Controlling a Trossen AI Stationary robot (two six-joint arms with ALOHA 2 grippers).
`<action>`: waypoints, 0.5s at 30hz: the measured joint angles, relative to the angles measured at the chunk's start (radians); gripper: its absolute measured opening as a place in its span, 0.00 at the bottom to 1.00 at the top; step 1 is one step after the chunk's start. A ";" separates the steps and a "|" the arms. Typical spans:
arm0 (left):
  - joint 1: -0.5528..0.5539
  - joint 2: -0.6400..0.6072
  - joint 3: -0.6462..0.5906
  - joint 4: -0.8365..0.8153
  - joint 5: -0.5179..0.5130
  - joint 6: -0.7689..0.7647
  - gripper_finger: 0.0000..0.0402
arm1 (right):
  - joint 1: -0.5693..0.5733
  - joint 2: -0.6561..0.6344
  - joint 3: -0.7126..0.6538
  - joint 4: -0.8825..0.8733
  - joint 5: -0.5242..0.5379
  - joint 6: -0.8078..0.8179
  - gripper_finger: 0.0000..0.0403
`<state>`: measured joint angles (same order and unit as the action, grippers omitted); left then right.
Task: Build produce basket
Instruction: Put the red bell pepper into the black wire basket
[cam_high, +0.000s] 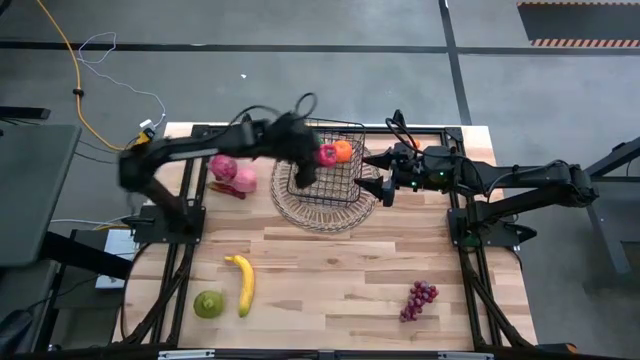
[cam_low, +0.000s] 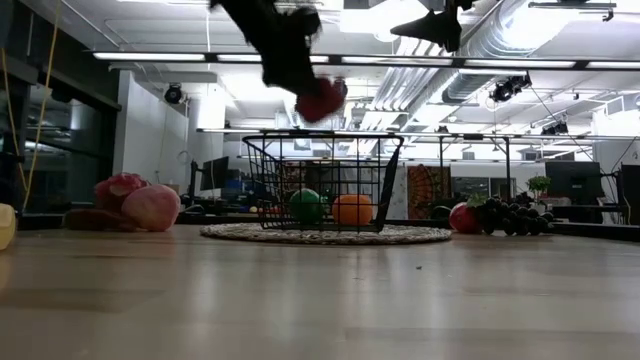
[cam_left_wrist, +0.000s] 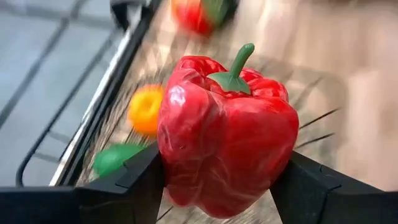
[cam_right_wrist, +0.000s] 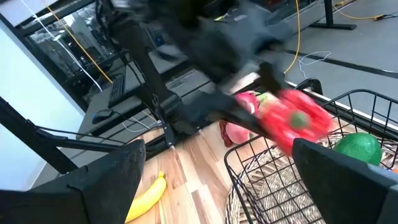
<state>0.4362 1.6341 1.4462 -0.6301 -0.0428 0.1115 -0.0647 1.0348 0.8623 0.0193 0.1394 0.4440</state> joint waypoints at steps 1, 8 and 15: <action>0.017 0.047 0.033 -0.040 0.001 0.024 0.57 | 0.000 0.000 0.000 0.000 0.000 0.000 0.98; 0.080 0.299 0.171 -0.155 0.001 0.126 0.57 | 0.000 0.000 0.000 0.000 0.000 0.028 0.98; 0.073 0.390 0.199 -0.200 -0.021 0.190 0.57 | 0.000 0.000 0.000 0.000 0.000 0.049 0.98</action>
<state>0.5091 2.0237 1.6447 -0.8300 -0.0642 0.3012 -0.0647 1.0348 0.8623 0.0193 0.1394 0.4928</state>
